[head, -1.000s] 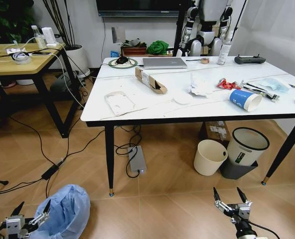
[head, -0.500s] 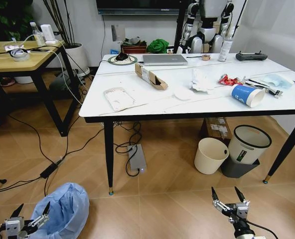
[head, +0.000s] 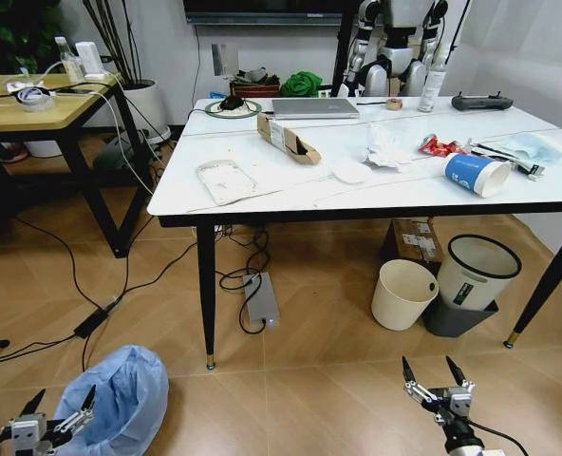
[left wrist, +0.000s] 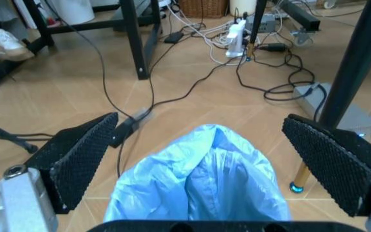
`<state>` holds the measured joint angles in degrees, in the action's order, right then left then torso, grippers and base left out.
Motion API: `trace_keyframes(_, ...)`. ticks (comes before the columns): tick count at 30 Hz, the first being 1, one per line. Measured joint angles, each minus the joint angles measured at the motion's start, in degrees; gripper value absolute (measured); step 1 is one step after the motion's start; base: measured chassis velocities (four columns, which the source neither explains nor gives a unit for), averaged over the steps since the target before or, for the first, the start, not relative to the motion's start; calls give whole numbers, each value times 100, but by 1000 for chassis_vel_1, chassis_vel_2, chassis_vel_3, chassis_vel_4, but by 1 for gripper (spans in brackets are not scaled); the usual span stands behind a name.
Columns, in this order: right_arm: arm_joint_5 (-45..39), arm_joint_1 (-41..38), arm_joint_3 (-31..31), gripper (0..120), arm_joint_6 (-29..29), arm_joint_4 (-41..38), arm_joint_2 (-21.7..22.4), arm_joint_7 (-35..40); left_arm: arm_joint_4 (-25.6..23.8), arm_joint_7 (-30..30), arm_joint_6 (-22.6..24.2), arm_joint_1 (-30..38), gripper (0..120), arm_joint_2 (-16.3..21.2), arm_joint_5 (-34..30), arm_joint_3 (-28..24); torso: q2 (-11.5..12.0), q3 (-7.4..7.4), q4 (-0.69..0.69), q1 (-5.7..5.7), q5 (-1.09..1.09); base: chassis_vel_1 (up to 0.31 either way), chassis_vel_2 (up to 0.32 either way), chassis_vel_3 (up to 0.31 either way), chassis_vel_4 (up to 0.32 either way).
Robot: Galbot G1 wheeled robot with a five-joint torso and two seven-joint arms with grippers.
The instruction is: Pick up the trash bin and place the trash from the table into it.
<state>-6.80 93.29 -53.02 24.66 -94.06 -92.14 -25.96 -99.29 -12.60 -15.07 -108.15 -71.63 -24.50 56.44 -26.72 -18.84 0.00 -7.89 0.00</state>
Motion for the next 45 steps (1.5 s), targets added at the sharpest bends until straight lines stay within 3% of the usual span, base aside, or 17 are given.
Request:
trace_keyframes(12,1,-9,0,100,60,48,0,-17,8,-5,12,12,100,-42,49,0,197,128,0,68,0,0,0,0,0)
trace_keyframes(23,-2,-15,-15,100,65,67,0,-27,125,14,-9,34,100,-41,77,-13,527,349,0,177,-1,0,0,0,0)
trace_keyframes(31,-3,-137,26,100,58,105,0,-42,552,184,-29,177,100,292,117,334,625,422,0,202,1,0,0,0,0)
trace_keyframes(36,14,-173,71,100,295,351,0,-208,1167,323,554,700,100,737,-152,538,622,422,-1,201,-3,0,0,0,0)
trace_keyframes(37,14,-173,71,100,295,351,0,-208,1167,323,554,700,100,737,-152,538,622,422,-1,201,-3,0,0,0,0)
trace_keyframes(41,47,-130,75,100,412,473,0,-287,1314,316,1371,961,100,875,-453,435,609,414,-2,196,0,0,0,0,0)
trace_keyframes(45,46,-129,86,100,411,465,0,-290,1523,231,1636,1127,100,844,-455,357,601,409,-1,193,1,0,0,0,0)
